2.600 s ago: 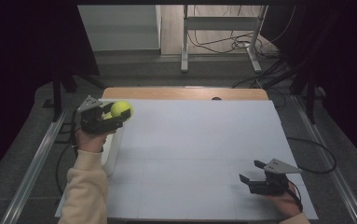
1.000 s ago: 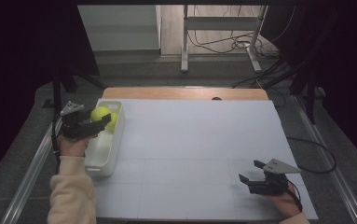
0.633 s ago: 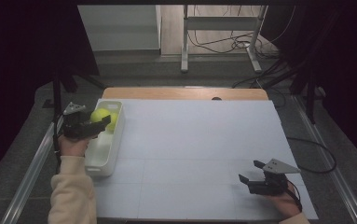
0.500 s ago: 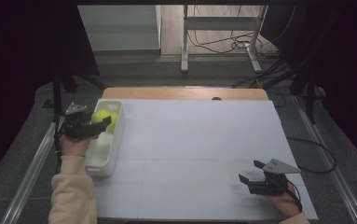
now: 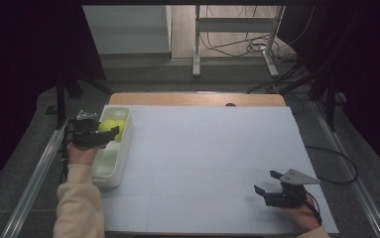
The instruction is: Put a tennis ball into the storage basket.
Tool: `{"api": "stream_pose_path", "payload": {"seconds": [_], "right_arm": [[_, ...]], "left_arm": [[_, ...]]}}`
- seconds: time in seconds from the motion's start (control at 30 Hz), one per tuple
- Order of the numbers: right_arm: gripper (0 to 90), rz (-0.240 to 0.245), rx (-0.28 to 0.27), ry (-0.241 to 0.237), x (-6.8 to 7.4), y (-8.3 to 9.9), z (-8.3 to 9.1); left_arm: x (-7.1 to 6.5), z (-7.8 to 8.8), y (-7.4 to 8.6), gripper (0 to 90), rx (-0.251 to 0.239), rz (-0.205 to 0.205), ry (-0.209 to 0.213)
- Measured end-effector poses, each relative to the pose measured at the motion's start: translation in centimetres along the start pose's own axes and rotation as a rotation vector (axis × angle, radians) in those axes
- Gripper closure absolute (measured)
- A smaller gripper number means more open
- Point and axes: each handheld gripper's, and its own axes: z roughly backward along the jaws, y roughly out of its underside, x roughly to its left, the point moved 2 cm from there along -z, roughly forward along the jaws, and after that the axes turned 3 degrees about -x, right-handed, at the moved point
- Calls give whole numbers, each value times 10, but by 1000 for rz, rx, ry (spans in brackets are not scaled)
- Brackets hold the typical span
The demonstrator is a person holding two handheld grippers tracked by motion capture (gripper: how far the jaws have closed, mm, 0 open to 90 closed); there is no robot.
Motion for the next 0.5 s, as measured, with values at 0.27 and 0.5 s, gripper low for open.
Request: {"api": "stream_pose_path", "payload": {"seconds": [0.27,0.5], "right_arm": [[166,0,-4,-3,0,0,0],[165,1,-5,-2,0,0,1]], "left_arm": [[-2,-8,2,263,85,-18,-25],[-1,-9,3,261,102,-20,-35]]}}
